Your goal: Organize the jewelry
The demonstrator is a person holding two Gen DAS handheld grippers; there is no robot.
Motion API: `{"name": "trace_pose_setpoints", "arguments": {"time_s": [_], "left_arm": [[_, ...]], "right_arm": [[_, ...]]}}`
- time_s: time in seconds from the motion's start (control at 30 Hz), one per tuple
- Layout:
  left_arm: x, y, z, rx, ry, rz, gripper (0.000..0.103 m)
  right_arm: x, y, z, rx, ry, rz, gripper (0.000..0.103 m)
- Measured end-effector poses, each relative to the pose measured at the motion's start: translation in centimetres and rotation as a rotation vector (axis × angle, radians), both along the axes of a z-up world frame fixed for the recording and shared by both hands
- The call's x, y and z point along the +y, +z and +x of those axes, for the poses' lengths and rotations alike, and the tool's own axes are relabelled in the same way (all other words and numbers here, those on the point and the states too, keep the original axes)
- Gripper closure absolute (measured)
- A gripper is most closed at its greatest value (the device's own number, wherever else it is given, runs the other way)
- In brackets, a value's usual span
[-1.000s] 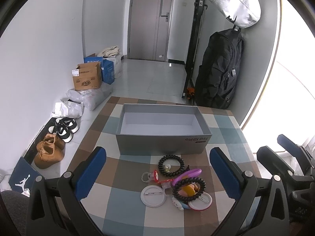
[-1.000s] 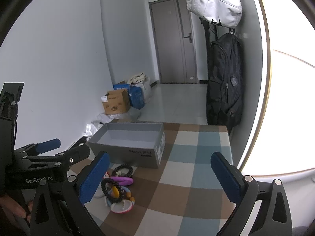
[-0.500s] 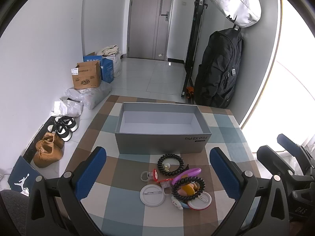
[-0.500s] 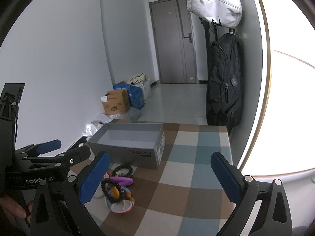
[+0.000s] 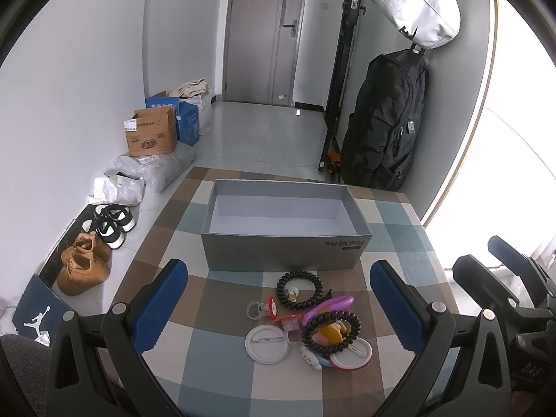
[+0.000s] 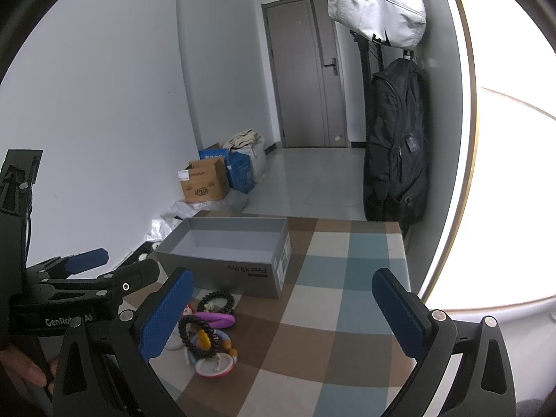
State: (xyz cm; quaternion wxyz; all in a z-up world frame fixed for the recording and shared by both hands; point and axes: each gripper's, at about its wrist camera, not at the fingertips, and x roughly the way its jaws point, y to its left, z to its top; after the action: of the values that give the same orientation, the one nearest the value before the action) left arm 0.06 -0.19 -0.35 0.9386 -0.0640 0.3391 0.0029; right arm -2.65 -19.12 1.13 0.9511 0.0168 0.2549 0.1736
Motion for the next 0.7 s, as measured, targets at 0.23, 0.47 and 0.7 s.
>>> {"name": "trace_pose_setpoints", "arguments": {"time_s": [0.23, 0.47, 0.7], "left_arm": [[-0.3, -0.2, 0.2, 0.009, -0.013, -0.015, 0.001], [0.3, -1.2, 0.3, 0.059, -0.050, -0.072, 0.001], [1.2, -3.3, 0.7, 0.159, -0.098, -0.140, 0.001]], "right_arm": [[0.0, 0.0, 0.0, 0.002, -0.002, 0.002, 0.000], [-0.5, -0.2, 0.4, 0.019, -0.018, 0.013, 0.000], [-0.9, -0.6, 1.4, 0.049, -0.037, 0.025, 0.000]]}}
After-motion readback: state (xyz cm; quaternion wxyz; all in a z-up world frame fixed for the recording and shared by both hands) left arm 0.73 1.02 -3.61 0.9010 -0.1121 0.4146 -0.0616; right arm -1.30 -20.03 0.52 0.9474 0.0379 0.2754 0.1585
